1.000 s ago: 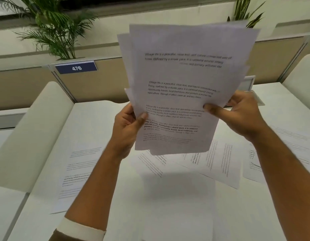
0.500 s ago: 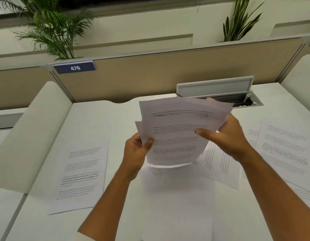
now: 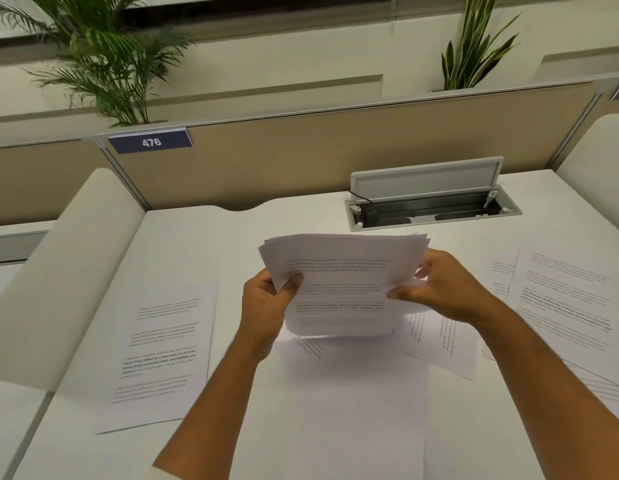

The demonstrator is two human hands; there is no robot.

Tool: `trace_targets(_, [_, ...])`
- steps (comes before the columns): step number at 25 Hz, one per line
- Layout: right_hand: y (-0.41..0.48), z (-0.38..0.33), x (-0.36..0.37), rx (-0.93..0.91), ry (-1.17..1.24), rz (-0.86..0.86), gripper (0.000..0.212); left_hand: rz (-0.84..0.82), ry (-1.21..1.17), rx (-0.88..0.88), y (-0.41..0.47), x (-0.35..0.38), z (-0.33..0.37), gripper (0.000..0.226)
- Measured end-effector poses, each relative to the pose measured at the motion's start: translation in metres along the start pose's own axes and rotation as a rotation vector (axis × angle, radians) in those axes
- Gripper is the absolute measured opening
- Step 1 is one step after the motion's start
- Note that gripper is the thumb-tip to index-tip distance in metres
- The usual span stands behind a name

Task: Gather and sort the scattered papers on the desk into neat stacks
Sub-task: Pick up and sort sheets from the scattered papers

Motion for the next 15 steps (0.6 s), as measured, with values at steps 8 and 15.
trace_targets(8, [-0.004, 0.009, -0.013, 0.000, -0.414, 0.072, 0.019, 0.173, 0.010, -0.011, -0.004, -0.021, -0.021, 0.013])
trace_targets(15, [-0.011, 0.030, -0.079, 0.042, 0.251, 0.578, 0.013, 0.309, -0.061, -0.090, 0.000, -0.041, -0.037, 0.013])
Point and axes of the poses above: each hand's wrist, its own y-axis towards the middle knuckle, its own x-axis out of the palm, z = x × y, the point moved 4 cm from there along y, towards the middle knuckle, and after that the axes turned 5 degrees about x, right-handed, at the moved point
